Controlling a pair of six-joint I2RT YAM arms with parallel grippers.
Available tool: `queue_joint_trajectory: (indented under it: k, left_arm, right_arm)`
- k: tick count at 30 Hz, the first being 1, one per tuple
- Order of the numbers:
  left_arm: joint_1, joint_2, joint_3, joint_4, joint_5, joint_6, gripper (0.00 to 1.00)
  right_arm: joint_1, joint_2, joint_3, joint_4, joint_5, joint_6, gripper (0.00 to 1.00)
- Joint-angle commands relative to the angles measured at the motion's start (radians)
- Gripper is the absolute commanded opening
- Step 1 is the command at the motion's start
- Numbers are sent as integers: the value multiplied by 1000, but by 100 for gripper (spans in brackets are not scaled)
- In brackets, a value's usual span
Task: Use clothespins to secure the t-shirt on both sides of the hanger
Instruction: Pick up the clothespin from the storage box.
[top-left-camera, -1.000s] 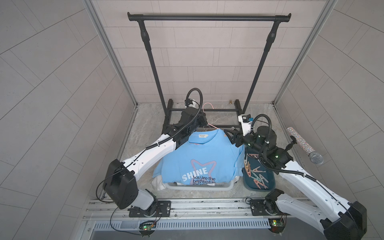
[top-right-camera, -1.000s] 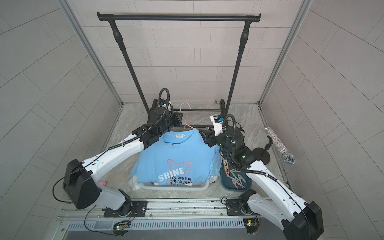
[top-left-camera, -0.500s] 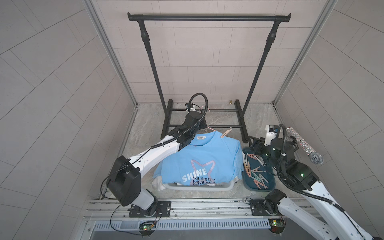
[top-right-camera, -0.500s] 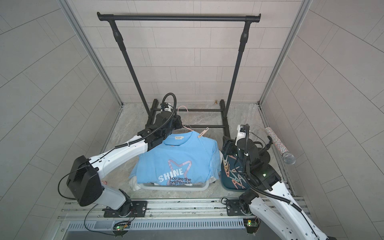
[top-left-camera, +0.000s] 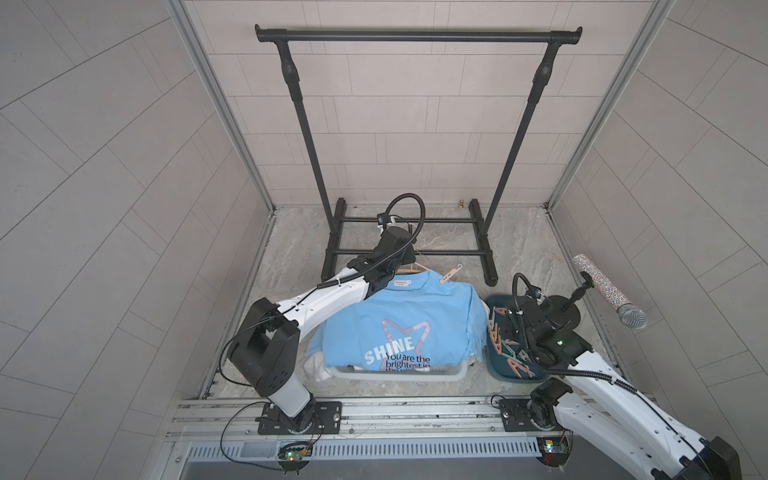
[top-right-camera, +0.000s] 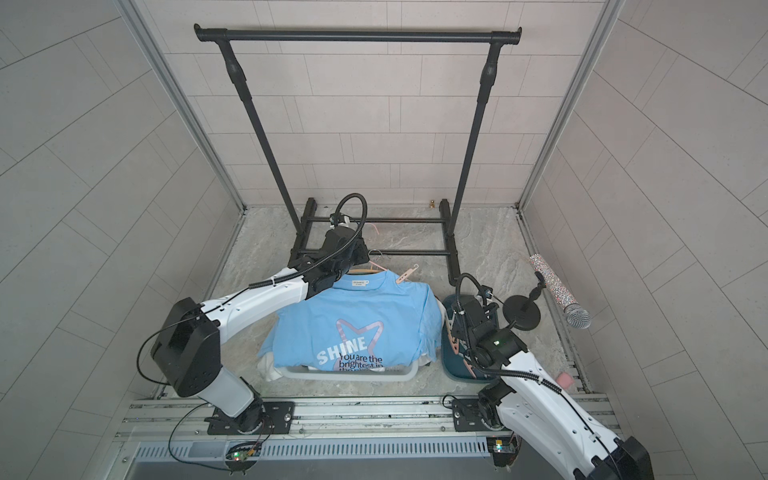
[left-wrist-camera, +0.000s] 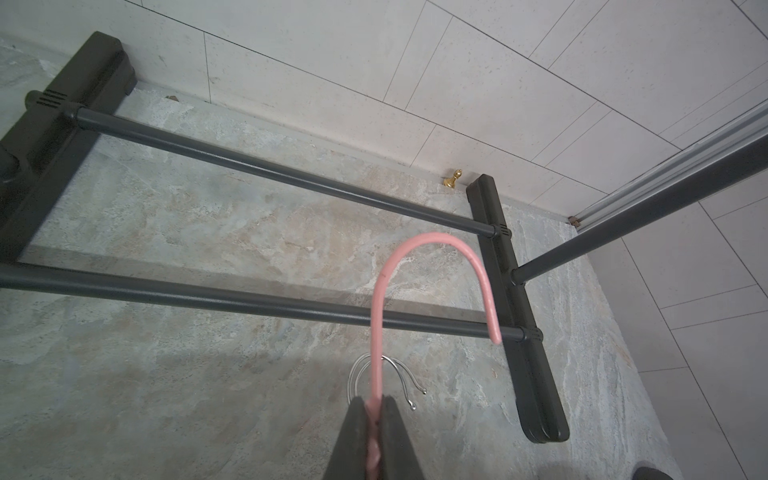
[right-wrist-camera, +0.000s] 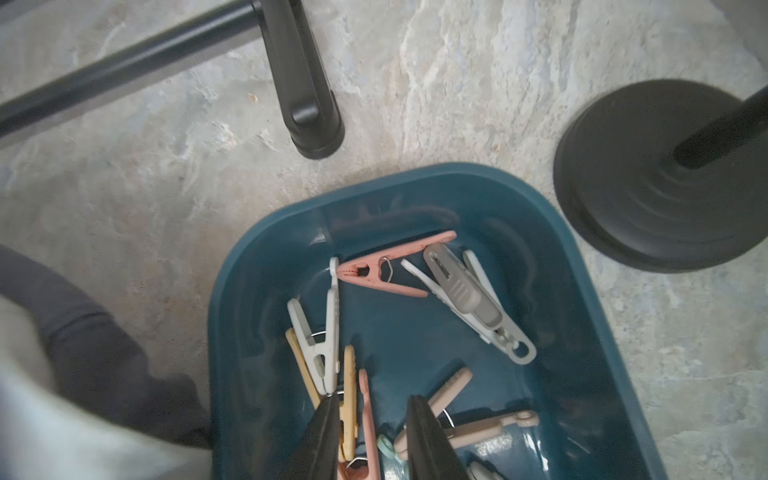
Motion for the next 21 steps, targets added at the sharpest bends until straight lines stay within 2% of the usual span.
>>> queue_joint_trajectory:
  k: [1,4,13,21]
  left_arm:
    - [-7,16,12,-32,-15,10,0]
    - [-7,28,25,-61,-29,9,0]
    - [-8,37,26,-55,-8,-3,0]
    - [-10,36,24,-55,0,-7,0]
  right_arm:
    - [-2,28,-26,44,-17,14,25]
    - [-2,50,-55,66,-46,15,17]
    - [-3,56,-130,130,-83,43,17]
    - [-3,87,-137,160,-104,52,12]
